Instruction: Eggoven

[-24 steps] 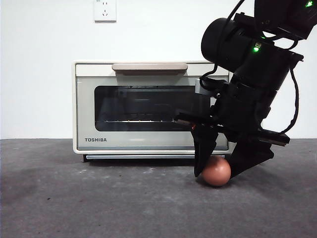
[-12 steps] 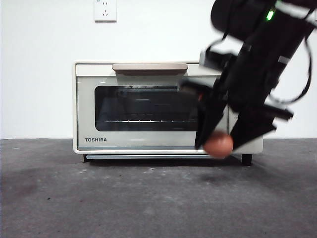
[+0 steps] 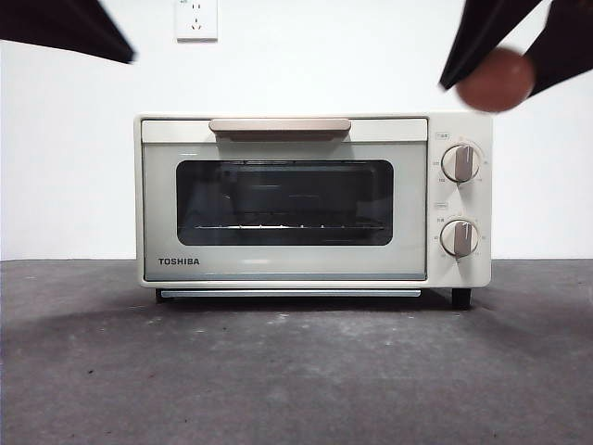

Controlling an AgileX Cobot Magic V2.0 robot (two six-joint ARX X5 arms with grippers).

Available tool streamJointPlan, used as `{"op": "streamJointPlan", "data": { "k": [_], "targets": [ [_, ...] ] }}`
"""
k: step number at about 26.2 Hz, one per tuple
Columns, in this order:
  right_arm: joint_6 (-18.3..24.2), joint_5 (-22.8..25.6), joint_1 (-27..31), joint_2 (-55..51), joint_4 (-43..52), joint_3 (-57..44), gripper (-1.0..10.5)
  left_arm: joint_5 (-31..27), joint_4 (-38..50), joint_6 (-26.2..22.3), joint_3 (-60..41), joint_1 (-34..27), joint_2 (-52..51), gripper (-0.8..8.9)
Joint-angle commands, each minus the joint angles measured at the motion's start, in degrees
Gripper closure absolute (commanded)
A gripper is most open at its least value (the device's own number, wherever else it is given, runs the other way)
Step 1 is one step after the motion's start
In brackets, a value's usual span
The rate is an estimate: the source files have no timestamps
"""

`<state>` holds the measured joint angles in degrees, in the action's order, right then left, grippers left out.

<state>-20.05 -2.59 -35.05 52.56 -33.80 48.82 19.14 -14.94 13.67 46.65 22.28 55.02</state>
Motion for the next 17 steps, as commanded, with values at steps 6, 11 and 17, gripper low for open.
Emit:
{"op": "streamJointPlan", "data": {
  "k": [6,11,17],
  "targets": [
    [1.5,0.1,-0.4,-6.0,-3.9,0.8,9.4,-3.2,4.7,-1.0,9.8,4.0,12.2,8.06],
    [2.1,1.1,-0.4,-8.5,-4.9,0.8,9.4,-3.7,4.7,-2.6,16.1,5.2,19.9,8.06],
    [2.2,1.4,-0.4,-10.3,-6.4,0.8,9.4,-5.7,4.2,-4.1,21.0,6.7,27.1,8.06]
  ]
}}
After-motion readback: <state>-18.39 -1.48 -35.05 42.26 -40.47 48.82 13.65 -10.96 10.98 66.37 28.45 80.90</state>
